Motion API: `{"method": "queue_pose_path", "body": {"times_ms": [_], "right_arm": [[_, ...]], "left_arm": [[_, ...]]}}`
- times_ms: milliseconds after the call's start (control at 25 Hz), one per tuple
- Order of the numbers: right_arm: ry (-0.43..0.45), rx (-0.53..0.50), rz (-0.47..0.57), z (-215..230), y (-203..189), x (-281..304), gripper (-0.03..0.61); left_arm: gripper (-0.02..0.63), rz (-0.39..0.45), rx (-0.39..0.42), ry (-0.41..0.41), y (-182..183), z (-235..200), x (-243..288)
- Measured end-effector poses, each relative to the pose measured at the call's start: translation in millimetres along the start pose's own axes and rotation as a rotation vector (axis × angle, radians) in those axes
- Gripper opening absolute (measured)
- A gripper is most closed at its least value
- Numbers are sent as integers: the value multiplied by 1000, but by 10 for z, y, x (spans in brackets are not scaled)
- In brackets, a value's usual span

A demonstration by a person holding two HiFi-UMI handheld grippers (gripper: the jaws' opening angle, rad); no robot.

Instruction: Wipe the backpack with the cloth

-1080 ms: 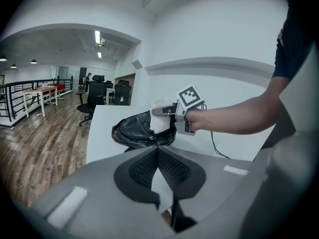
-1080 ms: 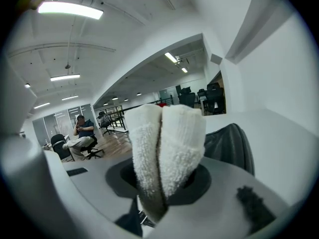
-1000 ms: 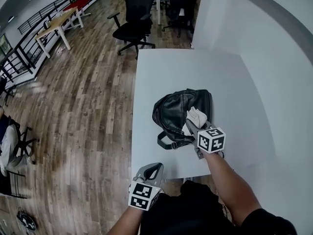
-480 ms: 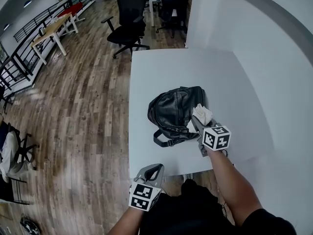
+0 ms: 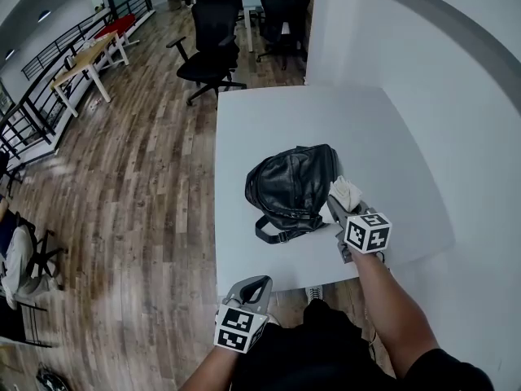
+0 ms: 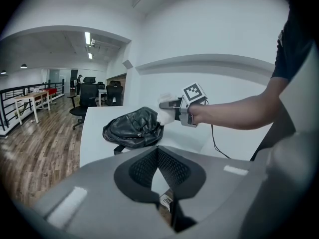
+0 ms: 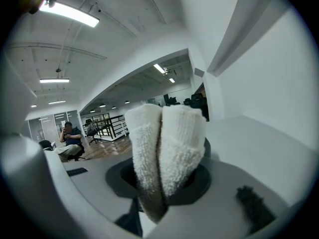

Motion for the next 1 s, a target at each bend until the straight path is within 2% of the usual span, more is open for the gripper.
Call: {"method": "queue_pose_path", "body": {"times_ms": [240, 440, 760, 1000], "right_arm": [[-21, 8, 24, -62, -7, -217, 101], [-12, 45, 56, -290, -74, -463, 101], [75, 37, 67, -821, -132, -837, 101], [143, 81, 7, -1160, -481, -1307, 101]], "left_arm": [[6, 13, 3, -7, -21, 63, -110], [6, 35, 20, -25, -58, 128, -243], [6, 69, 19, -22, -75, 215, -422], [6, 122, -39, 11, -6, 336, -501]]}}
Point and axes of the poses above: the fingertips, and each gripper's own axes: x forward along the fingers, z to its right, y out of its top, the point moved 7 cm from there along -x, backward along the fingers, and after that the axes turned 5 degrees about y, right-handed, at the moved point
